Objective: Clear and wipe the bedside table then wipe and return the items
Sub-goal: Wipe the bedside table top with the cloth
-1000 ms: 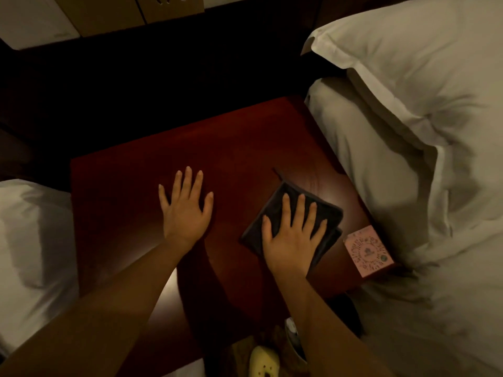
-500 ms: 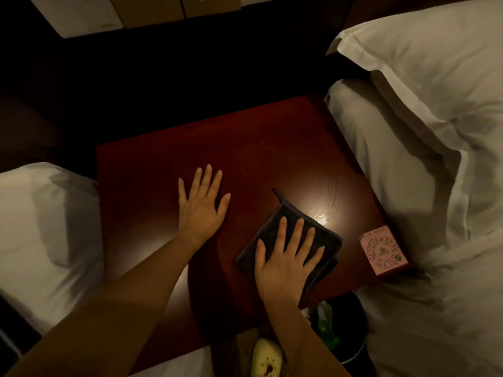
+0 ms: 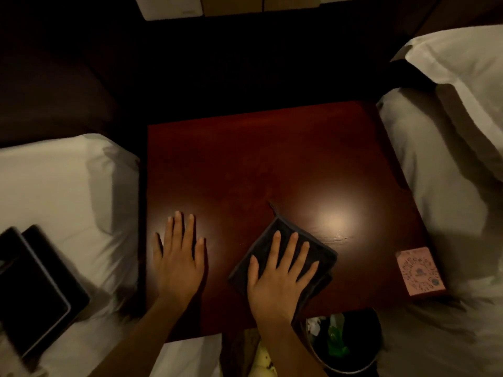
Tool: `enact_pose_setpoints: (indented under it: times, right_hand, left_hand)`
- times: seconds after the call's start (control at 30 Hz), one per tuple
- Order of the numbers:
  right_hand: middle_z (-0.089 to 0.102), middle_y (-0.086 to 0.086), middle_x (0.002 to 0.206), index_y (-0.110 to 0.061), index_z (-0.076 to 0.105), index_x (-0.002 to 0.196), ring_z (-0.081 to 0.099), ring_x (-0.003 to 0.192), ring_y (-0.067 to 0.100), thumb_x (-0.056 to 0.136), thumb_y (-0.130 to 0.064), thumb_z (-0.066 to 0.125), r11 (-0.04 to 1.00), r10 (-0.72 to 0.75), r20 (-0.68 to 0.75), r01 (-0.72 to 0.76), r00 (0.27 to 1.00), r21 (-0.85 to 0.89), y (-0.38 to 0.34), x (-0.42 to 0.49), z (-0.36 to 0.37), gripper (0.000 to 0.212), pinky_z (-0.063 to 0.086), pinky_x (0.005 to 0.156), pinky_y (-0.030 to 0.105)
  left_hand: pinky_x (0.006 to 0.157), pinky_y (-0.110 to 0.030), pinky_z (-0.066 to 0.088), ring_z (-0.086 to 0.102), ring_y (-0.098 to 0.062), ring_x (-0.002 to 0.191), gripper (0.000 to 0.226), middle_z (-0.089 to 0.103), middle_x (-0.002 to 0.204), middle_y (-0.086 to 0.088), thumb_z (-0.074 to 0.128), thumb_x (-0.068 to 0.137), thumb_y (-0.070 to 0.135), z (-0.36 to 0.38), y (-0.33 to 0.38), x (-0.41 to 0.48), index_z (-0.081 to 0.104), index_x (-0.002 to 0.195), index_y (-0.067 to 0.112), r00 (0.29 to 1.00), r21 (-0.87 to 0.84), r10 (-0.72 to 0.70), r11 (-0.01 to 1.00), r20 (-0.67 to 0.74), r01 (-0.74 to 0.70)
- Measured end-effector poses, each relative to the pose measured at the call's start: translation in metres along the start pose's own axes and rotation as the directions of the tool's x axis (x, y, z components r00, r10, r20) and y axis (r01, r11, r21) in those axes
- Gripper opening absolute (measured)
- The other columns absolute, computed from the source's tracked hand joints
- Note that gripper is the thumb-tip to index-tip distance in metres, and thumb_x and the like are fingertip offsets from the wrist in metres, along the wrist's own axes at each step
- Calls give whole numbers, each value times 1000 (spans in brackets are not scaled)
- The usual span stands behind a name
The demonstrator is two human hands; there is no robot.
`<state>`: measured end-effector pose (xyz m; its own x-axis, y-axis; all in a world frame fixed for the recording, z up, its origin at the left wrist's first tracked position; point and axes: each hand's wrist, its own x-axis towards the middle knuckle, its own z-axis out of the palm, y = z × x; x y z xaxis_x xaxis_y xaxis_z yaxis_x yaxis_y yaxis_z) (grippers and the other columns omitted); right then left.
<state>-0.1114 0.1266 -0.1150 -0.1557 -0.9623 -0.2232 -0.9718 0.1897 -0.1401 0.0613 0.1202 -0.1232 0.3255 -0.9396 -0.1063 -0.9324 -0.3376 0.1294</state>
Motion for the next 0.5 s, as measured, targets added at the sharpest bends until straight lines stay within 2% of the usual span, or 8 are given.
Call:
enact_pose_setpoints:
  times: [0.13,0.27,0.5]
  right_hand:
    - [20,17,155,-18,19,148,15,142,42,89,-56,23,993,-117,30,118,993,-28,-14,0,0,70,10,110,64]
    - [22,16,155,-21,18,148,18,142,41,89,-56,25,963,-260,47,263,964,-60,-24,8,-3,69,12,109,64]
    - [21,13,156,-23,18,148,15,143,38,88,-57,24,928,-358,53,361,932,-90,-46,31,-7,69,12,113,64]
  left_hand:
    - [117,-43,4,12,-16,145,60,21,156,-5,9,95,50,-2,-9,-12,21,147,21,1000,-13,6,1000,6,-6]
    - [118,-42,3,13,-17,146,59,22,157,-5,14,95,47,-3,-8,-11,23,147,22,1000,11,-7,1000,20,7]
    - [118,-44,5,18,-20,145,58,24,156,-7,19,95,44,-1,-9,-11,23,148,20,999,37,1,999,33,-2]
